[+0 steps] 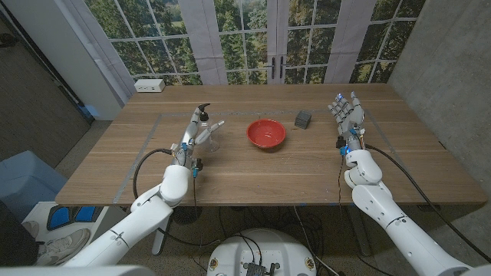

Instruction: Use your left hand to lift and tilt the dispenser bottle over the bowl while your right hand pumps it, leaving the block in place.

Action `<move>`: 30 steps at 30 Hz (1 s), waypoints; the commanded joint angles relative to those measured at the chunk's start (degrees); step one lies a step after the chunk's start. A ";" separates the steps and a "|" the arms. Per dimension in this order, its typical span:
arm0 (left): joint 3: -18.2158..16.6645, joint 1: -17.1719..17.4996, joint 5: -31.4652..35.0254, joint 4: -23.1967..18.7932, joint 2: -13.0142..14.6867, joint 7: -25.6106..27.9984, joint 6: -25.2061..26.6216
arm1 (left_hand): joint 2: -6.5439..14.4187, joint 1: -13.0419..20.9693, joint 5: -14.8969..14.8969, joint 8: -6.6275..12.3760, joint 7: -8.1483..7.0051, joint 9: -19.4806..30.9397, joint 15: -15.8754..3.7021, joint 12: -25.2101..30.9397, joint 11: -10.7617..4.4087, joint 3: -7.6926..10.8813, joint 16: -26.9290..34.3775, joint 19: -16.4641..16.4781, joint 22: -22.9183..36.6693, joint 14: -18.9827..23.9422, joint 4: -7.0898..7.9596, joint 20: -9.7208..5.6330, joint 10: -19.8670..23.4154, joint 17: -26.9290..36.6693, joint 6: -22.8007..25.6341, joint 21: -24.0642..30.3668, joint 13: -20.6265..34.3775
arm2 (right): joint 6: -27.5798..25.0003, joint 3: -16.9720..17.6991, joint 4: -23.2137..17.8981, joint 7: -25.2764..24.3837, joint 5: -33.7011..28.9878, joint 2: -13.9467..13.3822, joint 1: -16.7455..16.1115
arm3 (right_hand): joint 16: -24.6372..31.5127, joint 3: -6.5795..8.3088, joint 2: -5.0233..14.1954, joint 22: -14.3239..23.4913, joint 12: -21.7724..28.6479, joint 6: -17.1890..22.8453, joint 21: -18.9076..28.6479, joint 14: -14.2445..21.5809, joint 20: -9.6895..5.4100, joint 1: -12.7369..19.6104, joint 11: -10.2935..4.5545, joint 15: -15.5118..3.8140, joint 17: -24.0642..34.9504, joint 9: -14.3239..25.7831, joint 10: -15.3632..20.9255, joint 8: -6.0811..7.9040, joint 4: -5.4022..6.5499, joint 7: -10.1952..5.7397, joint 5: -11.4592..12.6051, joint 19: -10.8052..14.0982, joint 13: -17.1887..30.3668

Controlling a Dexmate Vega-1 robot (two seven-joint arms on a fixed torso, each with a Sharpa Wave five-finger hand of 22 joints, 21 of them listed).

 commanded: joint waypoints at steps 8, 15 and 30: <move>-5.15 3.59 0.00 -3.54 -2.46 1.85 -9.26 | 0.60 -3.22 0.44 0.11 1.67 -0.15 -0.07 0.09 1.35 -0.37 -0.03 -7.80 0.26 -10.81 1.11 -0.04 -14.95 0.18 -12.70 -1.82 -0.16 | -1.04 -0.07 -0.13 -0.07 0.54 -0.04 0.16 | 0.34 -0.43 2.03 0.21 0.34 0.13 -0.02 0.07 0.13 -0.07 0.51 0.20 0.23 0.14 0.11 -0.10 0.05 0.27 -0.22 0.17 0.22; -7.33 4.67 6.15 -2.84 -7.67 10.60 -12.32 | 1.46 -4.45 0.59 0.11 1.76 -0.18 0.80 0.01 1.59 -0.20 0.18 -13.05 0.31 -13.49 1.15 0.50 -18.44 0.12 -15.33 -2.87 -0.28 | -1.35 -0.12 -0.15 -0.38 0.56 0.11 0.46 | 0.32 -0.55 1.92 0.21 0.33 0.06 -0.06 0.04 0.18 -0.21 0.50 0.21 0.23 0.14 0.08 -0.12 0.07 0.34 -0.22 0.10 0.22; -10.58 3.05 -6.25 -4.37 -3.54 -4.16 -12.04 | 8.41 -7.36 1.56 2.27 3.48 -0.45 -0.89 1.88 -1.19 2.17 1.64 -7.45 0.22 -10.42 2.58 -0.69 -13.87 -0.05 -8.40 -0.22 -0.73 | -2.79 -0.49 -0.39 0.73 -0.67 -2.06 1.10 | 0.29 -0.77 1.67 0.20 0.34 0.01 -0.03 0.06 0.27 -0.41 0.61 0.38 0.20 0.14 0.11 -0.13 0.03 0.48 -0.21 0.18 0.22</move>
